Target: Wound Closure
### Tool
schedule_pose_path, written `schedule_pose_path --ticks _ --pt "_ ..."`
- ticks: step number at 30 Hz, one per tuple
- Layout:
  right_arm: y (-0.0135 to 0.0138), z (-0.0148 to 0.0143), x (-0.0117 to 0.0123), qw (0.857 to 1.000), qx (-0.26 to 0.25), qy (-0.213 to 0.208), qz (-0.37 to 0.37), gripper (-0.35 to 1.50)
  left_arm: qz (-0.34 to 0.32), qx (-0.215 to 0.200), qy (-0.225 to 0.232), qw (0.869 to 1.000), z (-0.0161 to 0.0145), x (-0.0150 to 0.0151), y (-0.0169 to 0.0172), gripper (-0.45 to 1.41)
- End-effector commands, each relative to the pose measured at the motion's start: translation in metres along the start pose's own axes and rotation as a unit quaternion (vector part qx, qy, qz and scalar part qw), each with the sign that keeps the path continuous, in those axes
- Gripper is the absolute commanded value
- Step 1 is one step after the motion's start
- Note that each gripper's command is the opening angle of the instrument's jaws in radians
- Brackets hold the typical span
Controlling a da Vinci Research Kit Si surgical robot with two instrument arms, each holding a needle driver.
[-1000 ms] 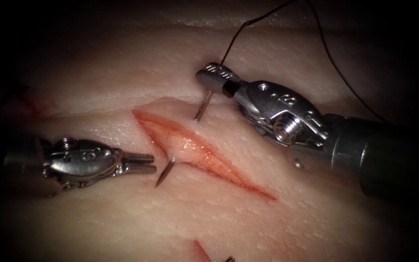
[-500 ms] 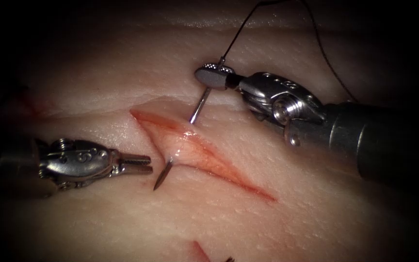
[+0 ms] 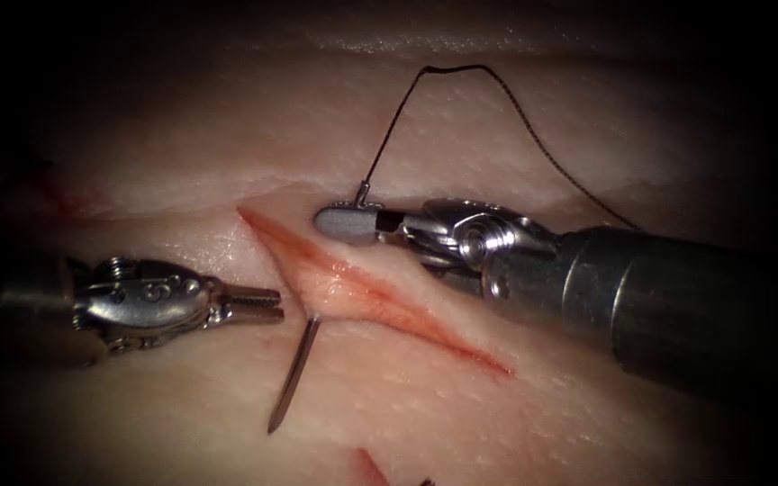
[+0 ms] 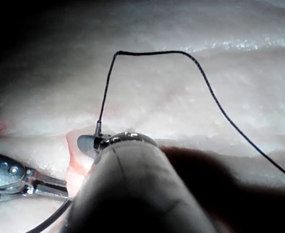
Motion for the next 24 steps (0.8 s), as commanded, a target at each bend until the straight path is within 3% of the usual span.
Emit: schedule_pose_path --ticks 1,3,4,5,11,17,20,24 --pt "0.0001 0.0007 0.0012 1.000 0.014 0.021 -0.016 0.24 0.009 -0.001 0.001 1.000 0.0007 0.0000 0.0000 0.04" --pt "0.0002 0.0006 0.0019 0.998 0.025 0.046 -0.023 0.98 0.036 -0.006 0.002 0.999 0.0004 -0.0001 0.0002 0.09" --pt "0.0003 0.0005 0.0023 0.998 0.028 0.056 -0.025 1.15 0.048 -0.009 0.005 0.999 0.0003 -0.0001 0.0003 0.12" --pt "0.0004 0.0003 0.0026 0.997 0.031 0.059 -0.024 1.20 0.060 -0.012 0.010 0.998 0.0002 -0.0001 0.0004 0.15" --pt "0.0012 -0.0029 0.0042 0.996 0.015 0.066 -0.066 1.21 0.195 -0.038 0.059 0.978 -0.0008 -0.0001 0.0012 0.12" --pt "0.0019 -0.0064 0.0052 0.994 0.000 0.073 -0.086 1.16 0.270 -0.074 0.079 0.957 -0.0001 0.0002 0.0018 0.39" --pt "0.0021 -0.0071 0.0051 0.993 -0.004 0.075 -0.089 1.15 0.314 -0.085 0.087 0.941 0.0002 0.0003 0.0021 0.42" --pt "0.0023 -0.0072 0.0049 0.993 -0.005 0.075 -0.091 1.11 0.366 -0.101 0.104 0.919 0.0006 0.0006 0.0028 0.61"
